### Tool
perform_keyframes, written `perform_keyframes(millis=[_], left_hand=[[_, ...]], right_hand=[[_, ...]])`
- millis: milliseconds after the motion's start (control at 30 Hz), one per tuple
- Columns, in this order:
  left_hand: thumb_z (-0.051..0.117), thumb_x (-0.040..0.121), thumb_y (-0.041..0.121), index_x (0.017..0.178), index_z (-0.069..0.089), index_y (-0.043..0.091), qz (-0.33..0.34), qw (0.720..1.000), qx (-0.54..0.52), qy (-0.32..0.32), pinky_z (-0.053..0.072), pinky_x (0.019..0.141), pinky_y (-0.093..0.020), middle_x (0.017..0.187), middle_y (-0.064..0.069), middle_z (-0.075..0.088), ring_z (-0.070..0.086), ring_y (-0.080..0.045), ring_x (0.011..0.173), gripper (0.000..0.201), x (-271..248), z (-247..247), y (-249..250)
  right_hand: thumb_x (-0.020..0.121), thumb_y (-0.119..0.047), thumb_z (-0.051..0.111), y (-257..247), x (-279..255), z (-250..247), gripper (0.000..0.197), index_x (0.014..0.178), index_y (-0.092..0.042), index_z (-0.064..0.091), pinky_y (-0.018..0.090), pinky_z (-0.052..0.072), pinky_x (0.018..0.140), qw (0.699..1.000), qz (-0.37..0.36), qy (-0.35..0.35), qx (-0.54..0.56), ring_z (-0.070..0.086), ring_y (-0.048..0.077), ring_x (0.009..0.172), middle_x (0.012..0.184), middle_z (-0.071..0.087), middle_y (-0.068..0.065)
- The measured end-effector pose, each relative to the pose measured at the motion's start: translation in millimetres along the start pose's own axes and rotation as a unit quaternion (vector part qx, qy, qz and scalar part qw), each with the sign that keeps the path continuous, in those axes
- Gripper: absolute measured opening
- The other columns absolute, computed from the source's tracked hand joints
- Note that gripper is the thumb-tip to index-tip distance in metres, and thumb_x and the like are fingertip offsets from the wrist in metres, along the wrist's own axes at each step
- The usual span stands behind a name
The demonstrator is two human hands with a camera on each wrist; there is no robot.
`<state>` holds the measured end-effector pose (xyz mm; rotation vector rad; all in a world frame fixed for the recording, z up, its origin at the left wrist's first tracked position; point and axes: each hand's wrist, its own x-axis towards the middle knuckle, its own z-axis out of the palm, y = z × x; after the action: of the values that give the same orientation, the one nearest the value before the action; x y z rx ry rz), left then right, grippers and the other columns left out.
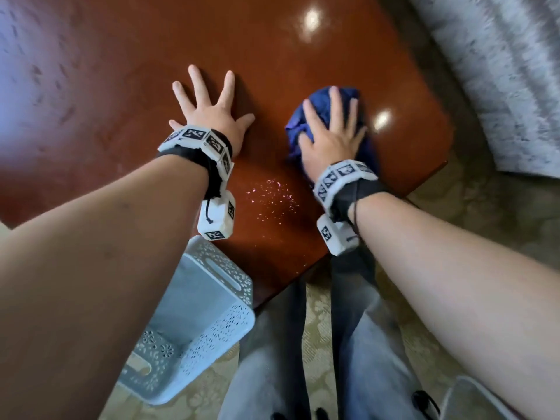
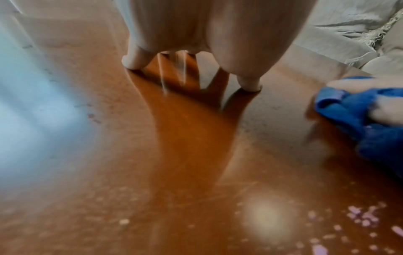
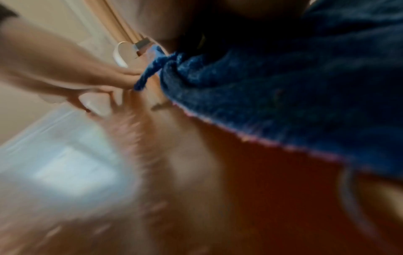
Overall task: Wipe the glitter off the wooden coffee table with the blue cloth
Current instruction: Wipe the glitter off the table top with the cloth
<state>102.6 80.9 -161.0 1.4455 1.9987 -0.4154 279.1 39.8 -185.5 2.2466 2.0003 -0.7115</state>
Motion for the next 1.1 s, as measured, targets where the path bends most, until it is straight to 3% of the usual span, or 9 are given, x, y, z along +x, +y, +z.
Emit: perform_keyframes(millis=[133, 267, 333, 433, 600, 767, 933, 1000, 1100], left_hand=[[0.046, 0.095, 0.052, 0.150, 0.010, 0.046, 0.040, 0.999, 0.003, 0.022, 0.012, 0.111, -0.065, 0.161, 0.008, -0.015, -0.012, -0.023, 0.148, 0.066, -2.8, -1.3, -26.9], [0.047, 0.096, 0.050, 0.150, 0.011, 0.045, 0.048, 0.999, 0.008, 0.022, 0.011, 0.113, -0.064, 0.161, 0.007, -0.015, -0.012, -0.020, 0.148, 0.065, -4.7, -2.7, -38.0], [0.048, 0.096, 0.048, 0.150, 0.010, 0.045, 0.044, 0.999, 0.000, 0.015, 0.011, 0.112, -0.065, 0.161, 0.008, -0.016, -0.013, -0.020, 0.148, 0.066, -4.2, -3.2, -36.2], [0.050, 0.096, 0.046, 0.150, 0.010, 0.046, 0.036, 0.999, -0.008, 0.007, 0.012, 0.113, -0.064, 0.160, 0.008, -0.016, -0.013, -0.019, 0.148, 0.067, -4.3, -4.7, -36.0], [0.053, 0.096, 0.043, 0.151, 0.015, 0.042, 0.035, 0.999, -0.026, 0.021, 0.011, 0.115, -0.059, 0.161, 0.006, -0.013, -0.010, -0.020, 0.148, 0.067, -4.4, -4.8, -42.5], [0.055, 0.094, 0.044, 0.151, 0.016, 0.042, 0.020, 0.999, -0.029, 0.023, 0.014, 0.115, -0.058, 0.161, 0.005, -0.012, -0.009, -0.021, 0.148, 0.069, -4.5, -6.3, -41.4], [0.051, 0.093, 0.052, 0.151, 0.008, 0.044, -0.031, 0.999, -0.010, 0.012, 0.018, 0.113, -0.060, 0.161, 0.001, -0.017, -0.011, -0.026, 0.148, 0.073, -14.5, 3.1, -23.6], [0.050, 0.092, 0.057, 0.150, 0.004, 0.045, -0.045, 0.999, -0.012, 0.005, 0.018, 0.112, -0.060, 0.160, -0.001, -0.020, -0.013, -0.030, 0.147, 0.076, -20.8, 11.4, -14.4], [0.049, 0.091, 0.059, 0.150, -0.001, 0.046, -0.063, 0.998, -0.025, -0.009, 0.016, 0.113, -0.060, 0.159, -0.003, -0.024, -0.016, -0.032, 0.146, 0.078, -26.1, 17.9, -3.3]], right_hand=[[0.087, -0.041, 0.050, -44.8, -41.7, 27.3, 0.054, 0.139, -0.040, 0.038, 0.062, 0.004, 0.109, 0.991, -0.122, -0.055, 0.004, -0.004, 0.034, 0.144, 0.158, 0.007, -0.002], [0.083, -0.036, 0.055, -16.8, -105.3, 40.0, 0.056, 0.137, -0.039, 0.042, 0.062, 0.006, 0.109, 0.964, -0.228, -0.131, -0.026, 0.002, 0.034, 0.144, 0.158, 0.014, -0.001], [0.083, -0.035, 0.054, 13.5, -111.6, 30.1, 0.056, 0.137, -0.039, 0.042, 0.062, 0.009, 0.109, 0.966, -0.218, -0.135, -0.045, 0.005, 0.034, 0.144, 0.157, 0.016, -0.001], [0.090, -0.033, 0.051, 38.9, -80.2, 8.0, 0.055, 0.142, -0.040, 0.033, 0.063, 0.006, 0.110, 0.979, -0.147, -0.123, -0.066, -0.005, 0.032, 0.144, 0.159, 0.003, -0.003], [0.087, -0.032, 0.054, -11.8, -32.9, 5.7, 0.054, 0.138, -0.041, 0.039, 0.065, 0.005, 0.110, 0.995, -0.077, -0.062, -0.002, -0.006, 0.035, 0.144, 0.158, 0.005, -0.002], [0.082, -0.034, 0.058, -43.2, -97.7, 40.2, 0.057, 0.136, -0.040, 0.041, 0.064, 0.001, 0.108, 0.957, -0.250, -0.143, -0.038, -0.007, 0.037, 0.143, 0.159, 0.004, 0.000], [0.089, -0.035, 0.052, 16.9, -144.8, 44.0, 0.057, 0.142, -0.043, 0.030, 0.058, -0.006, 0.110, 0.904, -0.344, -0.238, -0.092, -0.015, 0.028, 0.141, 0.159, -0.004, -0.007], [0.086, -0.034, 0.057, 41.0, -129.0, 32.8, 0.059, 0.140, -0.043, 0.035, 0.061, 0.000, 0.109, 0.905, -0.349, -0.224, -0.094, -0.007, 0.030, 0.143, 0.159, 0.004, -0.005], [0.082, -0.029, 0.060, 68.6, -82.0, 2.3, 0.059, 0.137, -0.041, 0.041, 0.065, 0.009, 0.107, 0.951, -0.255, -0.150, -0.094, 0.005, 0.035, 0.143, 0.158, 0.013, 0.000]])
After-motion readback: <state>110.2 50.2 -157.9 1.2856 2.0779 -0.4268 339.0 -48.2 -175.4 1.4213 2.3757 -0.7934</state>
